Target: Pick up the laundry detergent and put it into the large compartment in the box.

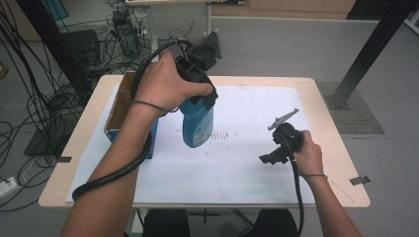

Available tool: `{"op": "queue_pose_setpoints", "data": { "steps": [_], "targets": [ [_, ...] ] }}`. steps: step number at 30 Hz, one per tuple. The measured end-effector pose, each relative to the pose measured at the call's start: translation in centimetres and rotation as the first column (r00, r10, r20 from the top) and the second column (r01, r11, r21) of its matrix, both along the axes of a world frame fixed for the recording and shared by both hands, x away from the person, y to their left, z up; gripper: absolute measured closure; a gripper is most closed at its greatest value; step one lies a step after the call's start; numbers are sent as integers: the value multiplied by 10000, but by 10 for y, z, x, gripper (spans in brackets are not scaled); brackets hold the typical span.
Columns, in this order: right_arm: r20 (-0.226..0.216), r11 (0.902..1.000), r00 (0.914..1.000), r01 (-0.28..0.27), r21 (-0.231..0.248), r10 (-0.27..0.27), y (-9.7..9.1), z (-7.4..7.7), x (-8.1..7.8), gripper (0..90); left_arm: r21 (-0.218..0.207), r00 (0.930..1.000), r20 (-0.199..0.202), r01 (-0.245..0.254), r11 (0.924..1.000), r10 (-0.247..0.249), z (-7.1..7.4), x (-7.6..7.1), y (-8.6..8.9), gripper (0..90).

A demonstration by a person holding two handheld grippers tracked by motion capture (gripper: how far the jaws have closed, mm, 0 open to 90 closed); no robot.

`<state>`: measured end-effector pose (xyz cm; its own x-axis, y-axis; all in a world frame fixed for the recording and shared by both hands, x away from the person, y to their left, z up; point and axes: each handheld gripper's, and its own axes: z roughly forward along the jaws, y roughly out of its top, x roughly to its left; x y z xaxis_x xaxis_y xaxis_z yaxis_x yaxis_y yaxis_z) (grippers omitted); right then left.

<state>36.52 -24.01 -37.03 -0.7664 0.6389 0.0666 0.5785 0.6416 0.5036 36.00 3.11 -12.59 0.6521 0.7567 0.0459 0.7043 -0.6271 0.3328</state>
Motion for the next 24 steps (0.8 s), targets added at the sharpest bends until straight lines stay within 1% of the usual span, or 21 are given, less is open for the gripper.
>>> {"op": "queue_pose_setpoints", "data": {
  "steps": [1, 2, 3, 4, 5, 6, 7, 8, 9, 10, 11, 13, 14, 18, 22, 24],
  "targets": [
    [-11, 10000, 10000, 24, 2, -24, 0, 1, 0, 57, -40, 10000, 18, 6, 10000, -6, 4, 0, 0, 377],
    [20, 10000, 10000, 20, 3, -20, 1, 2, -1, 57, -95, 10000, 79, 60, 9999, -59, 12, -1, 0, 377],
    [35, 10000, 10000, 38, 0, -38, 1, 2, -1, 57, -95, 10000, 79, 60, 9999, -59, 12, -1, 0, 377],
    [35, 10000, 10000, 38, 0, -38, 1, 2, -1, 57, -76, 9999, 105, 103, 9999, -102, 16, -1, -1, 377],
    [-4, 10000, 10000, 15, -23, -15, 2, 2, -1, 57, -97, 9997, 165, 176, 9998, -175, 24, -2, -2, 377],
    [-4, 10000, 10000, 15, -23, -15, 2, 2, -1, 57, -97, 9997, 165, 176, 9998, -175, 24, -2, -2, 377],
    [16, 10000, 10000, 7, 1, -7, 3, 2, -1, 57, -158, 9995, 189, 240, 9996, -237, 32, -2, -3, 377],
    [16, 10000, 10000, 7, 1, -7, 3, 2, -1, 57, -158, 9995, 189, 240, 9996, -237, 32, -2, -3, 377],
    [-16, 10000, 10000, -2, -12, 2, 3, 2, -1, 57, -221, 9995, 214, 243, 9995, -238, 36, -2, -3, 377],
    [-10, 10000, 10000, 10, -16, -10, 4, 2, -1, 57, -337, 9993, 245, 288, 9990, -279, 44, -1, -4, 377],
    [-10, 10000, 10000, 10, -16, -10, 4, 2, -1, 57, -337, 9993, 245, 288, 9990, -279, 44, -1, -4, 377],
    [-1, 10000, 10000, 16, -29, -16, 4, 3, -1, 57, -363, 9990, 315, 341, 9988, -330, 52, -2, -6, 377],
    [2, 10000, 10000, 16, -26, -16, 4, 3, -1, 57, -363, 9990, 315, 341, 9988, -330, 52, -2, -6, 377],
    [28, 10000, 10000, 9, 1, -9, 4, 4, -1, 57, -430, 9987, 427, 311, 9986, -293, 60, -1, -7, 377],
    [31, 10000, 10000, 41, 19, -41, 3, 4, -1, 57, -426, 9988, 379, 329, 9985, -313, 59, 0, -8, 377],
    [41, 10000, 10000, 25, 37, -25, 2, 4, -1, 57, -411, 9990, 334, 303, 9987, -290, 57, 1, -8, 377]
  ]
}}
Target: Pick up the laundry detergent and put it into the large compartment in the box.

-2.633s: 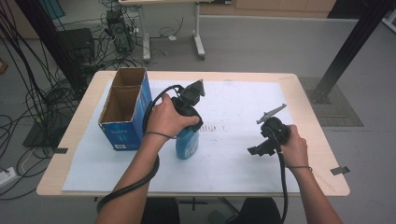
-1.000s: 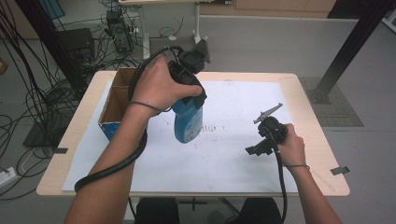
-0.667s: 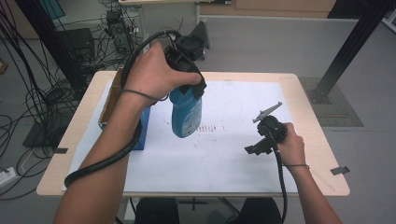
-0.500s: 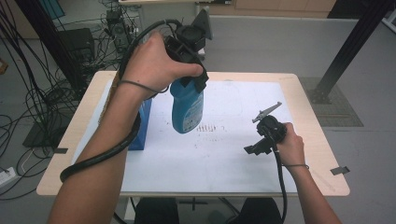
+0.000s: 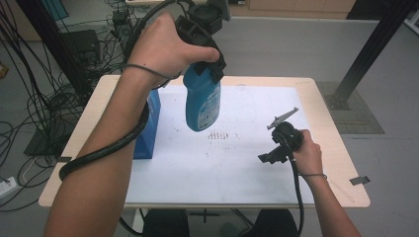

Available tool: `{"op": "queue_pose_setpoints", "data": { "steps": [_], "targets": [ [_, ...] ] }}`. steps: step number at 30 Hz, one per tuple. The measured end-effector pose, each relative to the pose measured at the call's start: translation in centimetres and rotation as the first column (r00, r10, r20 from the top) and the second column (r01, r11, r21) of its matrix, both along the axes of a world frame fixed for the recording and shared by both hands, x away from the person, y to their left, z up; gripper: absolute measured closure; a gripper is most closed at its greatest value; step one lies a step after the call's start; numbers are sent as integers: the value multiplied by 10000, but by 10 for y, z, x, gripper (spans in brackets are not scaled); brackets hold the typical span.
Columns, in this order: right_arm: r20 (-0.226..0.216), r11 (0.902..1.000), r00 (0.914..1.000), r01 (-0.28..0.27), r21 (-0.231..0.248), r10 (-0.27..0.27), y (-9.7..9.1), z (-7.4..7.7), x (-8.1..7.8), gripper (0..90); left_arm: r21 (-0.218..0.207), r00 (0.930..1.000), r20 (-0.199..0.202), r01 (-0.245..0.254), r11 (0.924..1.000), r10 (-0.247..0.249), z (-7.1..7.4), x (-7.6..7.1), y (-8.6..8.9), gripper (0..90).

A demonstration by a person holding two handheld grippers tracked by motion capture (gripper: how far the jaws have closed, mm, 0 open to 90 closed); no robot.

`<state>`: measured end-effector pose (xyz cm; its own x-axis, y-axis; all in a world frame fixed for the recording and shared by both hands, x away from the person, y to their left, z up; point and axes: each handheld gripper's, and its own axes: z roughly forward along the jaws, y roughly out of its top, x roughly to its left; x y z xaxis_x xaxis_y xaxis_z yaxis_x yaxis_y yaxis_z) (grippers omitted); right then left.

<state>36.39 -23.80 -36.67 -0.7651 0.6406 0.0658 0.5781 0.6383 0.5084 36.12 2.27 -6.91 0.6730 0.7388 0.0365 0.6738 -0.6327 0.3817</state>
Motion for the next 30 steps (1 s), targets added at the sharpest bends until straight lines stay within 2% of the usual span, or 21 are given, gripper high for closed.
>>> {"op": "queue_pose_setpoints", "data": {
  "steps": [9, 20, 24, 26, 27, 30],
  "targets": [
    [40, 10000, 10000, 17, -1, -17, -3, 1, -1, 57, 64, 9995, 22, -317, 9995, 317, -2, 5, 4, 378],
    [44, 10000, 10000, -2, 36, 2, -1, 1, 0, 58, 179, 9957, 118, -915, 9956, 913, 9, 12, 15, 379],
    [85, 10000, 10000, -22, 65, 22, -2, 2, 0, 58, 259, 9922, 71, -1246, 9919, 1244, 11, 18, 25, 379],
    [79, 10000, 10000, 4, 70, -4, -2, 2, 0, 58, 225, 9887, 32, -1501, 9884, 1501, 13, 22, 33, 379],
    [117, 10000, 9999, -47, 64, 46, -2, 2, 0, 58, 207, 9840, 37, -1784, 9837, 1784, 13, 25, 40, 379],
    [103, 9999, 9999, -46, 106, 44, -2, 2, 0, 58, 259, 9801, 22, -1986, 9797, 1986, 14, 27, 47, 379]
  ]
}}
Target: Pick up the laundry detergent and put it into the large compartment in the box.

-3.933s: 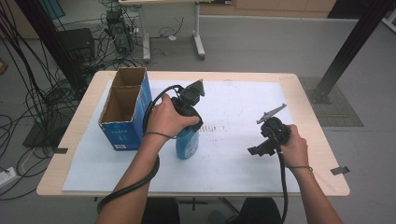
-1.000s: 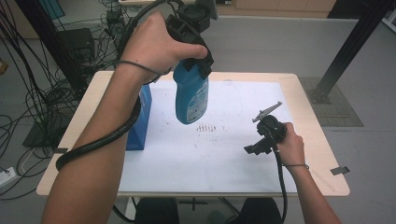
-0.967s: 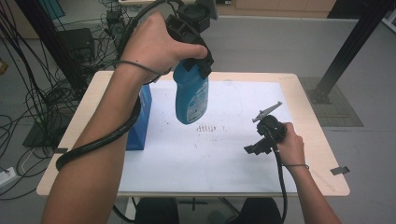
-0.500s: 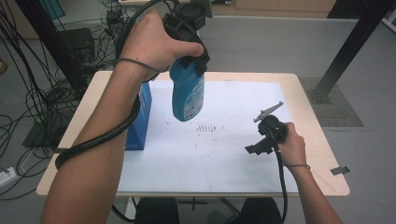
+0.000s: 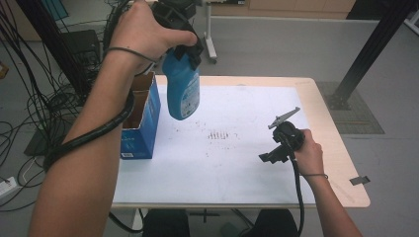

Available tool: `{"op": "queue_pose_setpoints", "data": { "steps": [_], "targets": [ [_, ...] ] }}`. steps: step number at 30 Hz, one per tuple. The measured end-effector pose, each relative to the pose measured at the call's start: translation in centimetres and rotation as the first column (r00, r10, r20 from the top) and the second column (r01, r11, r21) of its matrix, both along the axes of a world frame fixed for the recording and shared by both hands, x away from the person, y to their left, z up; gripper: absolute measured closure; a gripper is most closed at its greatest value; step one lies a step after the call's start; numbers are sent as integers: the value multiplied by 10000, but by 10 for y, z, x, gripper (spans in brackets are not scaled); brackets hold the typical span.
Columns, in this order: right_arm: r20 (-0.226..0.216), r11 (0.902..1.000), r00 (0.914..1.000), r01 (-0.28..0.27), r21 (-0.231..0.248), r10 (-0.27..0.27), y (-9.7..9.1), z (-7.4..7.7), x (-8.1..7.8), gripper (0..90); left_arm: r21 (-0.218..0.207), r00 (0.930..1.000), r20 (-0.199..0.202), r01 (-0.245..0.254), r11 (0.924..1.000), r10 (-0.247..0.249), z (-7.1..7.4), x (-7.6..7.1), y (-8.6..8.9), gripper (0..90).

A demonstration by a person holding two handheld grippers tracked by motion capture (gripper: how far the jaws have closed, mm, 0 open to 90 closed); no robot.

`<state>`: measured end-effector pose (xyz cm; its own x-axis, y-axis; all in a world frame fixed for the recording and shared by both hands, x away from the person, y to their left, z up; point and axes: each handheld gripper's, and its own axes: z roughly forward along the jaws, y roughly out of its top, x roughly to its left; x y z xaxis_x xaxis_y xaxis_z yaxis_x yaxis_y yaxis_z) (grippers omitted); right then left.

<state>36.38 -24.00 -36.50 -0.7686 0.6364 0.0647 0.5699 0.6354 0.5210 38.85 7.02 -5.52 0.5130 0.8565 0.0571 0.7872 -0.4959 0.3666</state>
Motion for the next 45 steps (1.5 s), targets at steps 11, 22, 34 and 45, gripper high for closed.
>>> {"op": "queue_pose_setpoints", "data": {
  "steps": [11, 22, 34, 45],
  "targets": [
    [2, 10000, 10000, 39, -6, -39, -1, 1, 0, 58, -14, 9885, -53, -1508, 9886, 1508, -2, 12, 54, 379],
    [-40, 10000, 10000, 50, -28, -51, 0, 0, 1, 59, -66, 9574, -42, -2887, 9574, 2887, -7, 19, 108, 379],
    [-77, 10000, 10000, 52, -11, -52, 1, -2, 1, 60, -84, 9279, -46, -3727, 9279, 3727, -13, 24, 129, 379],
    [-95, 10000, 9999, 91, -5, -91, -1, -4, 1, 61, 23, 9046, -108, -4262, 9046, 4262, -32, 34, 142, 378]
  ]
}}
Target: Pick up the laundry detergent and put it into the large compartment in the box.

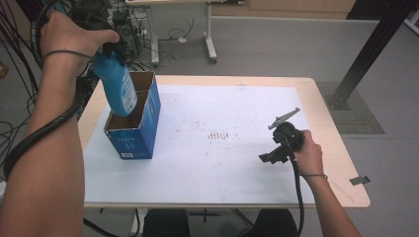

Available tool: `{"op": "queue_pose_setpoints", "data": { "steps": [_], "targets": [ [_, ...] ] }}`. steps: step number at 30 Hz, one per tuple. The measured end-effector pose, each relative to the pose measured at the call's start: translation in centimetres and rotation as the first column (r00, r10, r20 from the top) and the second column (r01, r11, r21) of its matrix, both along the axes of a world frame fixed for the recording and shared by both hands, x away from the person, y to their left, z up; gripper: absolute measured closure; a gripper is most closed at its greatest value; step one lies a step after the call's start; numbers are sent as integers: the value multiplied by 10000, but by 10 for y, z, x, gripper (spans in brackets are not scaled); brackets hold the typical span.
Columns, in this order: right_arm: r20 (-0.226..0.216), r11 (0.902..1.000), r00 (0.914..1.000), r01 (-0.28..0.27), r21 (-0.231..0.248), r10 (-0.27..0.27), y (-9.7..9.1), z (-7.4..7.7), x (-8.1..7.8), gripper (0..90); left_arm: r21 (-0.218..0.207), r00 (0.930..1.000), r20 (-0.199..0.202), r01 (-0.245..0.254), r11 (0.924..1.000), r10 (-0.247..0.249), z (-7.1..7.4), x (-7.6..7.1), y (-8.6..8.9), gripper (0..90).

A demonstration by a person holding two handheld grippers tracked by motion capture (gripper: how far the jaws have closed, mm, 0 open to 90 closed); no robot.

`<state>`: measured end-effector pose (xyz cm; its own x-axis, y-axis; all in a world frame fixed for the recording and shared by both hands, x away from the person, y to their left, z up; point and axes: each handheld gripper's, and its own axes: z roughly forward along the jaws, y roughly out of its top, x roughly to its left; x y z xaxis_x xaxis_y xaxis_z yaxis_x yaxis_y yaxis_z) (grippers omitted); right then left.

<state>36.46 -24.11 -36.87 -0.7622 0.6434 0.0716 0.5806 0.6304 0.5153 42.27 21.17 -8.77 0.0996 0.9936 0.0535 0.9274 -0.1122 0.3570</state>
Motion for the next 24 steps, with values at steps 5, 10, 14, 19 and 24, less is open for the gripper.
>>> {"op": "queue_pose_setpoints", "data": {
  "steps": [5, 10, 14, 19, 24],
  "targets": [
    [-17, 10000, 10000, -10, 23, 10, 0, 0, -1, 61, 43, 9998, -118, -145, 9999, 145, -12, 4, 5, 378],
    [-31, 10000, 10000, -12, -2, 12, 0, -2, 0, 61, -75, 9996, -267, -134, 9999, 132, -22, 7, 7, 378],
    [-67, 10000, 10000, -35, -39, 35, 1, -2, 0, 61, -52, 9993, -358, -125, 9999, 123, -28, 9, 8, 378],
    [-57, 10000, 10000, -28, -54, 28, 1, -2, 0, 61, -93, 9986, -510, -110, 9999, 105, -40, 12, 9, 378],
    [-50, 10000, 10000, -46, -60, 45, 0, -2, 0, 61, -98, 9972, -729, -150, 9998, 143, -54, 16, 9, 378]
  ]
}}
